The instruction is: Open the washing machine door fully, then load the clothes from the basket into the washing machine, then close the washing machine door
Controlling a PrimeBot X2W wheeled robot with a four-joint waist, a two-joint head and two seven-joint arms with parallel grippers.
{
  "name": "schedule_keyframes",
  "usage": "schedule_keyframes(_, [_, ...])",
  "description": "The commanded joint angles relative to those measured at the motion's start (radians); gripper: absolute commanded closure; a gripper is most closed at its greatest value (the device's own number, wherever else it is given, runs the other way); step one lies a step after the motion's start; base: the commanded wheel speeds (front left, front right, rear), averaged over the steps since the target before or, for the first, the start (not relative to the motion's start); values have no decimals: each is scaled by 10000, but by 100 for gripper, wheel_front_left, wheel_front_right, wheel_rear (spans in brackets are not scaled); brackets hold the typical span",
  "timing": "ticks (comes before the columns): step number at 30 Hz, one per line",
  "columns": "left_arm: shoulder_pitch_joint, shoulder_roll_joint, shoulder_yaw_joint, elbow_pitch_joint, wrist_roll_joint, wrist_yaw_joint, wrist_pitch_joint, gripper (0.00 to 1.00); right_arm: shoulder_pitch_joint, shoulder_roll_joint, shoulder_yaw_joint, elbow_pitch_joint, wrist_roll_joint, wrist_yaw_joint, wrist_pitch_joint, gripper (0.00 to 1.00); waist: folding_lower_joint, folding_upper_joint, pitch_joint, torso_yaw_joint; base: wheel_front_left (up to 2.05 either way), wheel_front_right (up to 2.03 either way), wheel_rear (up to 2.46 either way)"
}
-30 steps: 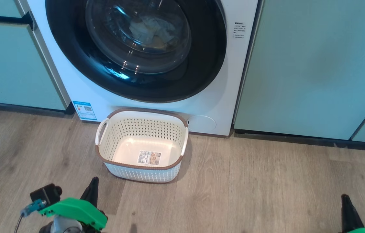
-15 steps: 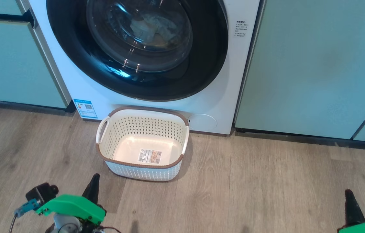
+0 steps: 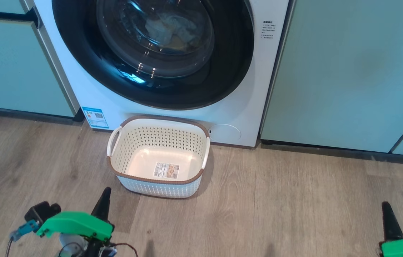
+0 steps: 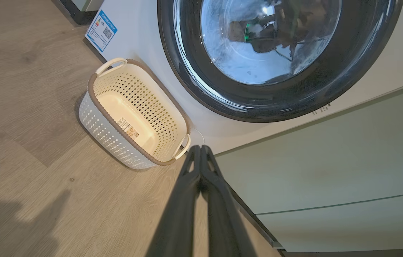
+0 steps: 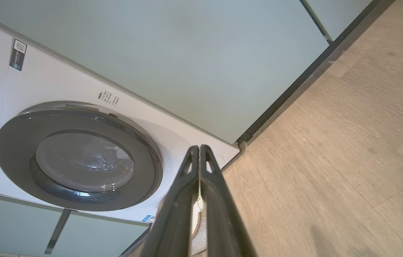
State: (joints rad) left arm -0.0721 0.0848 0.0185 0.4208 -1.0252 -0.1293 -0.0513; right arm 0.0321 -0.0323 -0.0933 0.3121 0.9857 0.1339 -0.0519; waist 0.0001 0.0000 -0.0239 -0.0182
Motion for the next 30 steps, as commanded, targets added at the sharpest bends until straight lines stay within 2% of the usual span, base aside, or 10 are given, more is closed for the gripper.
schedule_keyframes(1, [-435,79,267,-405,-201,-8,61,100,-568,-123,47,-384,227,-18,66,100,0,0,4,2,0,0,0])
schedule_keyframes(30, [-393,-157,650,-1156,-3331,-11,943,100,-1031,-154,-94,-545,3564,-26,947,100,-1,0,152,102,0,0,0])
